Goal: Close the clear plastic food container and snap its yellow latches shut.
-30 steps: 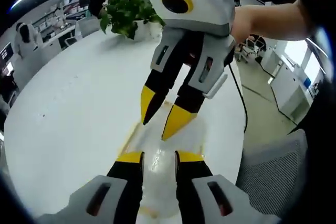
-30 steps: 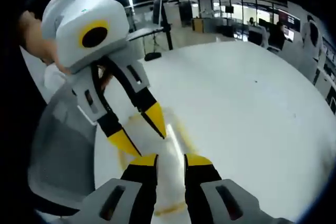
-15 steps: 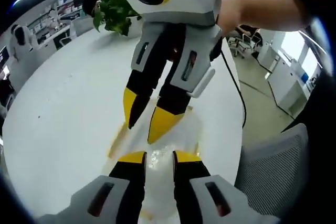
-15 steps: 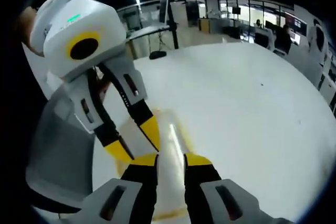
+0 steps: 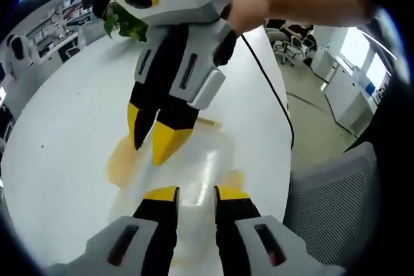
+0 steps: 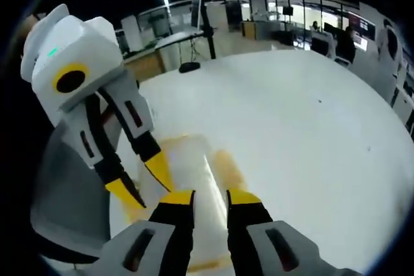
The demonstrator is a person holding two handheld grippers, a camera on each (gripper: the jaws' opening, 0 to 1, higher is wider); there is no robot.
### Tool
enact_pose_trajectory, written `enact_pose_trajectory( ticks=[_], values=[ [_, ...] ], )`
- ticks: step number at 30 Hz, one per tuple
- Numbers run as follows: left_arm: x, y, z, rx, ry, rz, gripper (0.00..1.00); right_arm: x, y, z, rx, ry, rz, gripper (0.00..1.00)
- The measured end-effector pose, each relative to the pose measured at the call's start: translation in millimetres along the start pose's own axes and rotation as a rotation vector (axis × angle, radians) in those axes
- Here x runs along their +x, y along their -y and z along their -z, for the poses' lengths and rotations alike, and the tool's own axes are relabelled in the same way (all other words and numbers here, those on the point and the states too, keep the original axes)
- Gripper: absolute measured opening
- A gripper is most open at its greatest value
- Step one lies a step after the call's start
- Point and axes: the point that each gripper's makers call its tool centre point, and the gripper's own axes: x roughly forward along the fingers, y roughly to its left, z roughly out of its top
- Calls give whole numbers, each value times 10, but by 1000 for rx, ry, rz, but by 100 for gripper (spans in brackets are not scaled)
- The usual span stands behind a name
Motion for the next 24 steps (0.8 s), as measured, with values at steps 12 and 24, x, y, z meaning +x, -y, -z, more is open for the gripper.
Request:
enact_pose_trajectory(
  ticks=[12,24],
  values=[
    [44,134,77,167,-36,-81,43,-1,60,-46,32,8,-12,24],
    [59,56,52,220,-39,-121,41,167,41,42,43,-82,-112,30]
  ],
)
